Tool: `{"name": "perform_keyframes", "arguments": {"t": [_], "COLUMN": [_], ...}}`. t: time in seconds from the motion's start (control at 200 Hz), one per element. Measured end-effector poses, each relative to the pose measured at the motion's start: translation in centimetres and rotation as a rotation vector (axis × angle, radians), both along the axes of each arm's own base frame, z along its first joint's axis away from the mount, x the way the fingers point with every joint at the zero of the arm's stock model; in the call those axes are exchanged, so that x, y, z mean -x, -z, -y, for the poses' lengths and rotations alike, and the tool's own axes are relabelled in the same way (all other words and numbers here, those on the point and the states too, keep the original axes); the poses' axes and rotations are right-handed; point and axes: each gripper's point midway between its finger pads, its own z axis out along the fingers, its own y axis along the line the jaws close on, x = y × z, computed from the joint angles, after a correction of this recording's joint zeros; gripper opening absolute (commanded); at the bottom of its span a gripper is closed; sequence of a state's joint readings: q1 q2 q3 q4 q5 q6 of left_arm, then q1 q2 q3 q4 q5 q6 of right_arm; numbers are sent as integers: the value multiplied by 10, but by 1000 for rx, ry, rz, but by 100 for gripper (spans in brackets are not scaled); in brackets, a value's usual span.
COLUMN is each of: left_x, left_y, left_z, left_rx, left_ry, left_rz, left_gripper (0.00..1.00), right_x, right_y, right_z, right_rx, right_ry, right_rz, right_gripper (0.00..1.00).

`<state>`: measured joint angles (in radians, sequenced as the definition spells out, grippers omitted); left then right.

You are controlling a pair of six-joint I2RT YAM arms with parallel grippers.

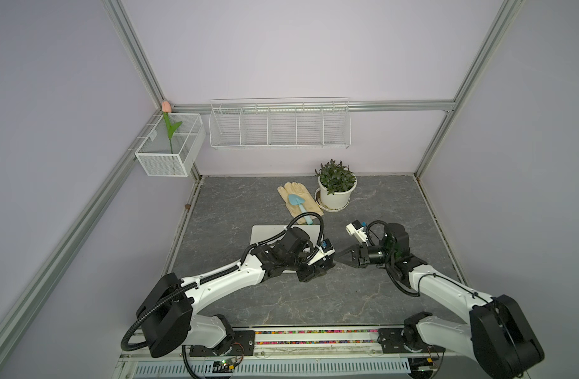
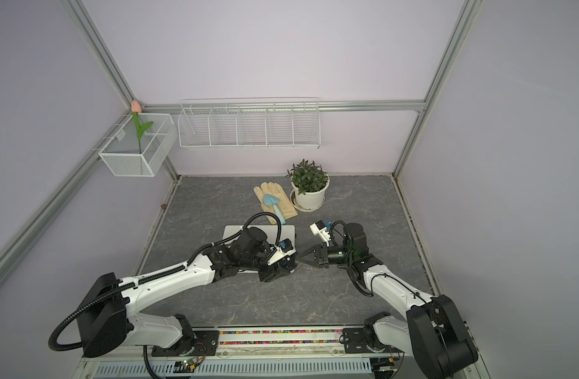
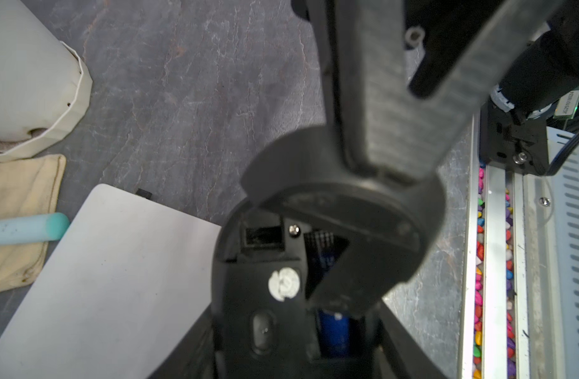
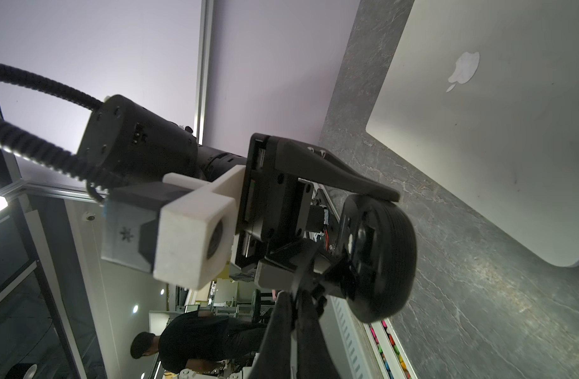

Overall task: Insert the wireless mouse receiver into the laptop
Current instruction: Close the lid on the mouse.

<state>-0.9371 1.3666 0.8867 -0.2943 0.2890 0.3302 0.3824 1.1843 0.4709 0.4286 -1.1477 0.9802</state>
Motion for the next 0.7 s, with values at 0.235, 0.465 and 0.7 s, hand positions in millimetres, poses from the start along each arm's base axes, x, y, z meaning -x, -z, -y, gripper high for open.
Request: {"name": "perform_keyframes", "arguments": {"t": [0.235, 0.465, 0.7], "left_x": [-2, -1, 2], "left_y": [-4, -3, 0], "left_z": [2, 1, -2], "left_rx": [8, -2, -26], "left_ry": [10, 20, 48], "left_rz": [20, 25, 40], "left_gripper": [36, 36, 36], "right_x": [3, 4, 4], "right_y": [-1, 1, -1], "right_z": [0, 1, 3], "right_rx": [-6, 6, 34], "right_ry": [-4, -2, -6], "right_rz": [-1, -3, -14], "right_gripper": [7, 8, 8]}}
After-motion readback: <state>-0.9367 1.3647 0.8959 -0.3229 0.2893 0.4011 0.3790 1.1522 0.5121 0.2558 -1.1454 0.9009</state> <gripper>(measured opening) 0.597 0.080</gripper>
